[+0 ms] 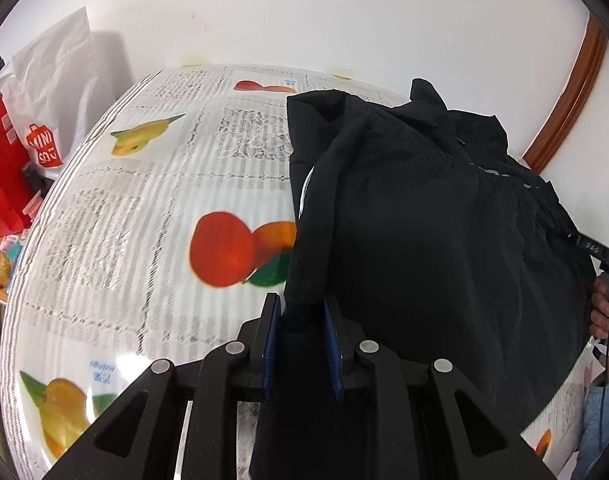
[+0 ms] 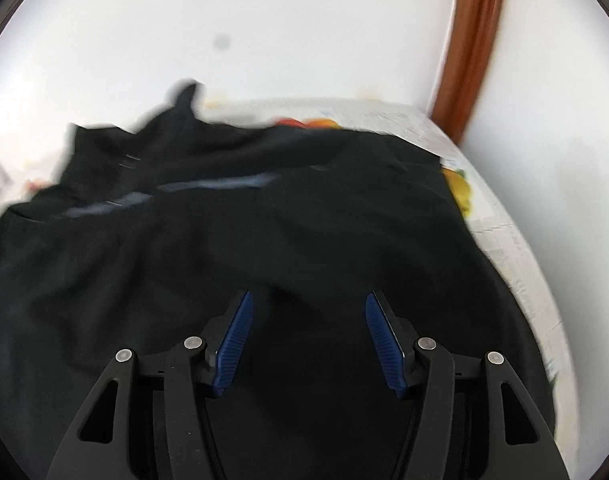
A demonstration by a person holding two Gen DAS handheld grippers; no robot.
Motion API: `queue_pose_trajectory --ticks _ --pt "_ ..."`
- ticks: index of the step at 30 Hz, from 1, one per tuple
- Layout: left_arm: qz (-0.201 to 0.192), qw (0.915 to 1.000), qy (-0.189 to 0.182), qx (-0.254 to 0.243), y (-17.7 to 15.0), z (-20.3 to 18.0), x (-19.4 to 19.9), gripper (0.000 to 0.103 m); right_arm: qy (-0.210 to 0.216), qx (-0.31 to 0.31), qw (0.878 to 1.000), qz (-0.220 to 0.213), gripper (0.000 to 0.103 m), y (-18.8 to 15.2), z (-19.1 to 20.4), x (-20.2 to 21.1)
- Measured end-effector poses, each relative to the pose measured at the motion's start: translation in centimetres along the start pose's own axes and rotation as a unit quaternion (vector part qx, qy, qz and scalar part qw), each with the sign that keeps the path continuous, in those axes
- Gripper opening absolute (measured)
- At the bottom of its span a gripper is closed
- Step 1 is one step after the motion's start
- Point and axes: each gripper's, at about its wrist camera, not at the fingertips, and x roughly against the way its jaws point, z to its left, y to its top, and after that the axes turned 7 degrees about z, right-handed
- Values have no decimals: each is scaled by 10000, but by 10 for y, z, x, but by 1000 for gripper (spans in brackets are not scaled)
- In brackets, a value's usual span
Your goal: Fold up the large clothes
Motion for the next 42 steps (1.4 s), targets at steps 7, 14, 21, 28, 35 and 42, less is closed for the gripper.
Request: queue_pose_trajectory --ticks 7,14,21,28,35,42 --pt "28 9999 -135 42 -24 15 23 39 923 850 9920 -124 58 -24 88 30" --pt "22 9997 -210 77 -43 25 41 48 178 1047 9943 -28 53 -24 127 -7" --pt "-70 9994 -251 241 -56 36 53 49 312 1205 9921 156 47 -60 111 16" --pt "-157 9992 -162 323 -75 35 66 49 462 1390 9892 51 47 -137 92 67" --pt "-215 9989 47 408 -99 42 79 49 509 1388 9882 390 47 -185 78 82" --pt "-288 9971 415 572 -112 63 90 49 563 1715 9835 -138 48 -192 92 121"
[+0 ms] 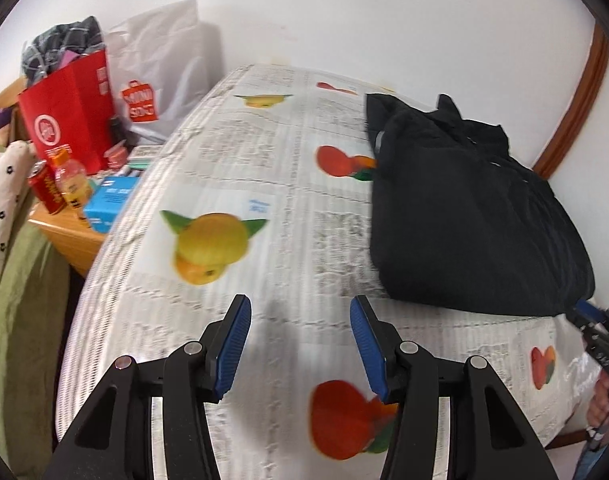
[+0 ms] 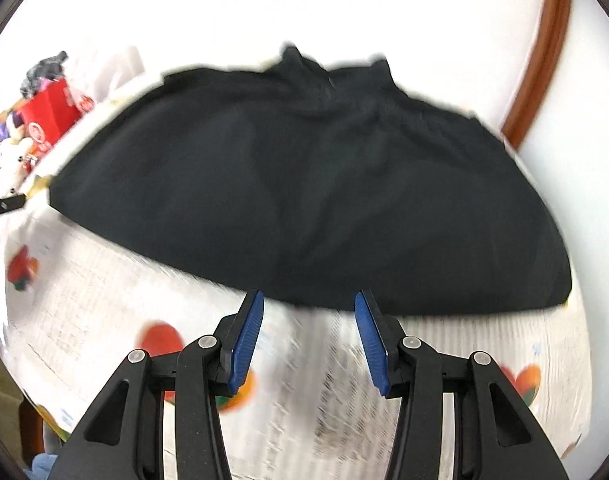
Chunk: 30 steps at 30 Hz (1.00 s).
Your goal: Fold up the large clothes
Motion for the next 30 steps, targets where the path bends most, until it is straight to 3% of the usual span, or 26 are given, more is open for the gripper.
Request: queue_pose_trajectory --ticks 6,11,14,17,21,28,30 --pt "18 9998 136 118 -3 18 3 49 330 593 9970 -370 55 41 64 -10" --pt "17 9999 98 135 -6 29 6 51 696 654 9949 -321 56 70 112 -43" --pt "18 9999 38 118 -8 34 5 52 1042 836 9909 -152 56 72 143 -47" --pt "-16 9999 -75 122 -8 38 6 52 1244 1447 9812 -281 61 61 174 -34" --pt "-23 9998 -145 149 -7 43 5 52 789 2288 9695 -380 62 51 213 -35" --pt "-33 9993 -306 188 -9 49 4 53 548 2597 9626 -539 61 62 240 -44" --pt "-3 9992 -340 224 -9 49 2 53 498 2619 9624 -525 54 70 245 -49"
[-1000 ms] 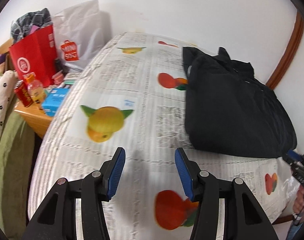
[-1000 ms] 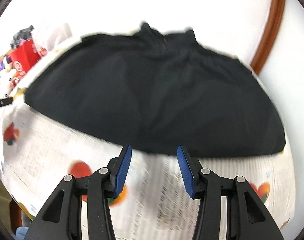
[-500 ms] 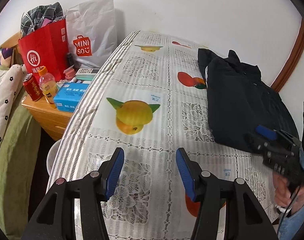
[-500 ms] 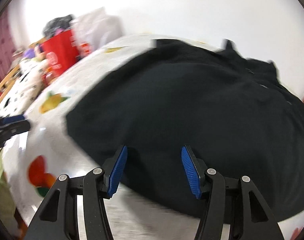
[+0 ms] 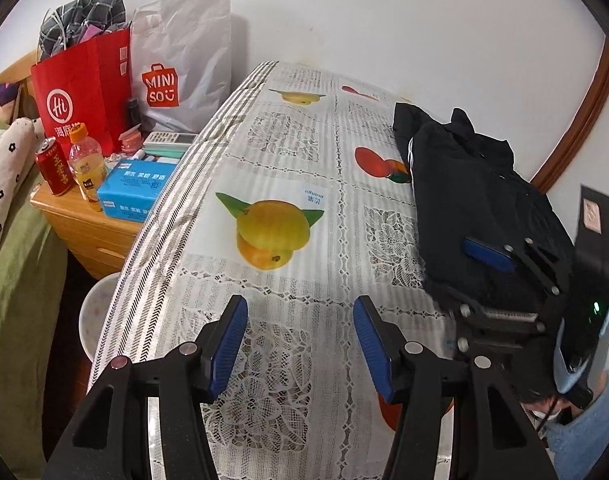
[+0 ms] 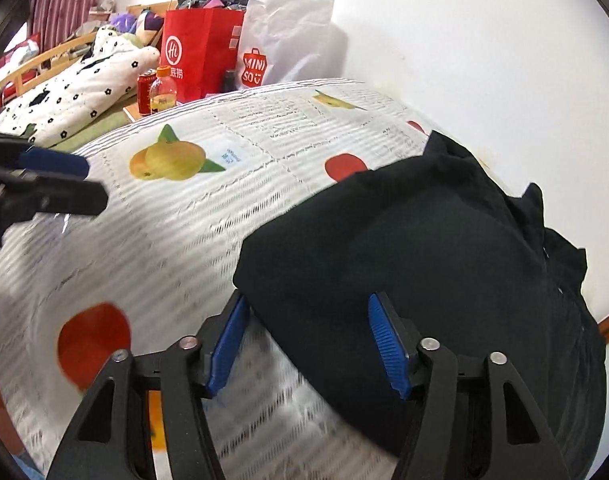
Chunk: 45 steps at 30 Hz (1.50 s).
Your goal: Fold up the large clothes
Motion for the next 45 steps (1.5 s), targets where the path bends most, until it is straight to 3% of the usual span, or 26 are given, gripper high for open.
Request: queue_pose_trajectory --ticks 2,4,7,12,17,22,26,32,39,41,45 --pt "13 10000 -24 18 0 2 -1 53 35 -17 10000 83 29 9 2 -6" --pt "21 10000 -16 33 -1 1 -1 53 -105 8 9999 130 15 14 5 -8" --pt "57 10000 -1 41 -2 -2 -3 53 117 -330 9994 14 9 23 -8 0" --pt "62 9999 7 -152 0 -21 -2 53 455 -1311 9865 -868 9 20 -68 56" --pt "-84 9989 -162 -433 6 -50 3 53 619 -2624 9507 -1532 9 -19 -159 104" --pt "-130 9958 -443 -792 11 -92 -1 53 250 -3614 9171 -1663 9 -84 -219 118" --pt "-51 9918 -580 -1138 10 -130 -9 53 46 -4061 9040 -1336 9 -132 -244 106" --pt "146 9835 -850 -1587 -2 -188 -28 53 82 -4427 8943 -650 12 -187 -258 70" --pt "448 9726 -1048 -2027 -18 -244 -52 53 -364 -4028 9138 -375 28 -220 -252 84" --pt "495 9706 -1042 -2112 -23 -256 -57 53 -594 -3998 9141 -314 33 -234 -258 90" --pt "564 9675 -1090 -2210 -29 -277 -69 53 -1017 -3932 9138 -21 33 -261 -273 88"
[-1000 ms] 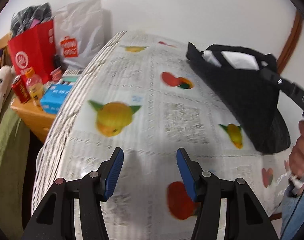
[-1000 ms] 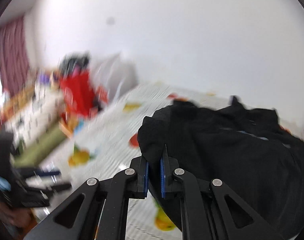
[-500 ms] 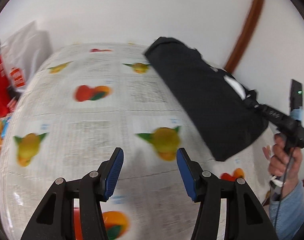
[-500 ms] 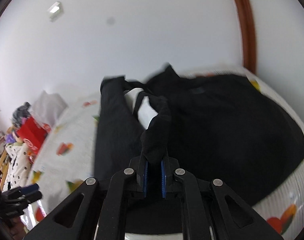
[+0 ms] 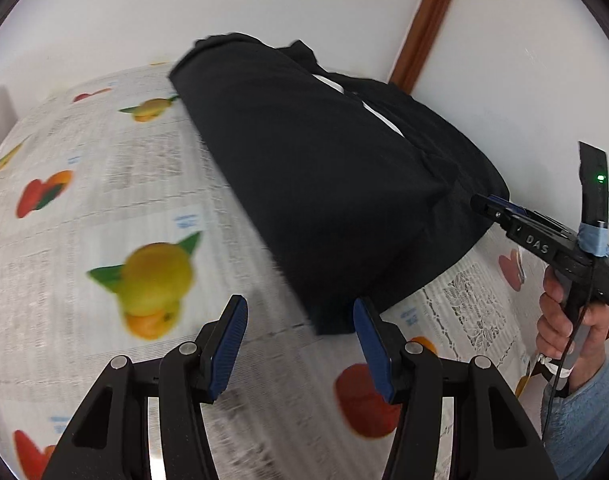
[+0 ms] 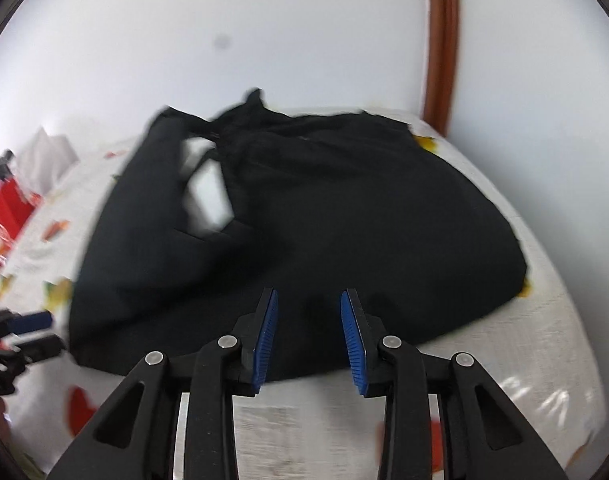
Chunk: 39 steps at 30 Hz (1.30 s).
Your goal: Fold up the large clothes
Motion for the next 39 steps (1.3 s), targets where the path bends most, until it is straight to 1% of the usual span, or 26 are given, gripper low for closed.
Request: queue_pose_trajectory --ticks 1,3,5,9,11,12,13,14,15,17,19,20,23,26,29,33,37,39 --pt "33 10000 6 -37 1 -5 -5 53 -128 5 9998 125 33 -1 -6 -7" --pt "54 9999 0 -85 3 -12 -12 53 -206 32 9995 257 33 -3 -12 -16" --pt "-15 9998 140 -139 4 -19 -14 53 -258 136 9987 413 32 -4 -14 -27" --pt "-80 9990 385 -204 4 -27 -19 47 -302 204 9986 385 32 -5 -14 -30" --pt "-129 9987 444 -193 2 -27 -18 41 -312 195 9986 386 32 -6 -13 -29" --pt "-145 9987 444 -187 2 -27 -17 40 -327 207 9985 389 32 -5 -12 -30" --pt "-155 9988 422 -175 2 -26 -17 37 -338 218 9984 397 32 -4 -10 -31" --pt "-156 9989 411 -154 4 -25 -18 31 -328 199 9984 403 33 -3 -10 -32" --pt "-155 9990 410 -132 4 -24 -18 28 -305 175 9986 406 33 -2 -10 -32" --pt "-182 9990 401 -87 4 -21 -16 17 -289 143 9986 420 32 -1 -6 -33" --pt "-226 9989 415 -4 4 -16 -13 12 -389 220 9980 438 31 -1 1 -33" --pt "-259 9986 462 46 4 -13 -12 9 -387 264 9979 447 30 0 6 -33" --pt "-322 9978 525 232 0 4 -7 6 -252 332 9980 484 29 -1 19 -32" --pt "-367 9972 500 425 -7 25 0 6 -220 416 9978 466 28 -3 37 -29" --pt "-420 9957 583 583 -15 47 10 5 15 520 9974 488 29 -4 58 -28" --pt "-491 9930 700 816 -30 76 27 5 134 780 9959 438 29 -5 96 -28" --pt "-497 9901 794 1048 -45 105 42 5 470 964 9933 437 29 -7 131 -25" --pt "-475 9893 830 1098 -51 115 48 5 626 1156 9899 537 30 -8 143 -22"
